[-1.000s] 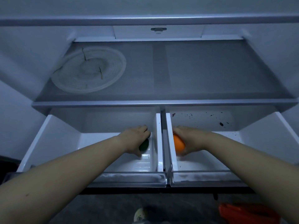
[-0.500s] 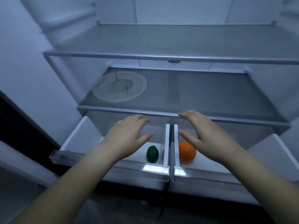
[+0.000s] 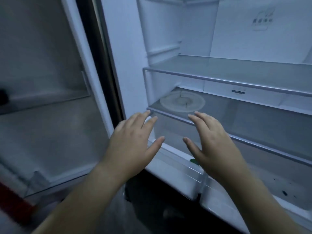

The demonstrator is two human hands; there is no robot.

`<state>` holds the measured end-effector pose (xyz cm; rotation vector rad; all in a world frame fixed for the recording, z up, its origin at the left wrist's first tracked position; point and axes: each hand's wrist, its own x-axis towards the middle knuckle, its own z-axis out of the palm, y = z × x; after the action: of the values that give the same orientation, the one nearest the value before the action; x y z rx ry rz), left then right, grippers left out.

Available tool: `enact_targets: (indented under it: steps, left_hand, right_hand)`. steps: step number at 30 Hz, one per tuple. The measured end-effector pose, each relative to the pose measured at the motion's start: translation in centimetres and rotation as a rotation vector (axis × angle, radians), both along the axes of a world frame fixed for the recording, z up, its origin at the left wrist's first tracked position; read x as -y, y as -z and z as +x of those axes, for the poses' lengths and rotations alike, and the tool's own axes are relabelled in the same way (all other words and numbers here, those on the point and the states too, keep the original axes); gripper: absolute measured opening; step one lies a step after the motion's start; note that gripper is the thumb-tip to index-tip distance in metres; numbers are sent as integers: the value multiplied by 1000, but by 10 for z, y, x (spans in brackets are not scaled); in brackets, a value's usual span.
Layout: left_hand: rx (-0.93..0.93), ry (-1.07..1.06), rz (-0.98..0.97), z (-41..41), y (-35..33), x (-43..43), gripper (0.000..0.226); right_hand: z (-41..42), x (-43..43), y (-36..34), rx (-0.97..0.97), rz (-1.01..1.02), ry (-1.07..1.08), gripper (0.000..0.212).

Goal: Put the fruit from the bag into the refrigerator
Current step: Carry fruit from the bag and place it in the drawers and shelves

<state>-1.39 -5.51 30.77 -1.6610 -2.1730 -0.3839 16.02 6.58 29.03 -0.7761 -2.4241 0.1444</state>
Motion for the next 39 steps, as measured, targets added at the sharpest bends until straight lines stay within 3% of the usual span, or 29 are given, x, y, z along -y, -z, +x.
enact_targets:
  steps: [9,19,30,39]
  left_hand:
    - [10,-381,75,-33,-38,178,69]
    - [-42,-770,187,-79,-44,429,62]
    - [65,-1377,145,-86,7,766,65]
    - [199,-1645,122,-76,49,881,78]
  right_hand:
    - [-82,129,-56,-49,85,-373,59]
    - [-199,342,-82,-27,156,-775,70]
    - [-320,657,-34,-45,90,-1278,61]
    - [-381,807,3,29,93,-1570,65]
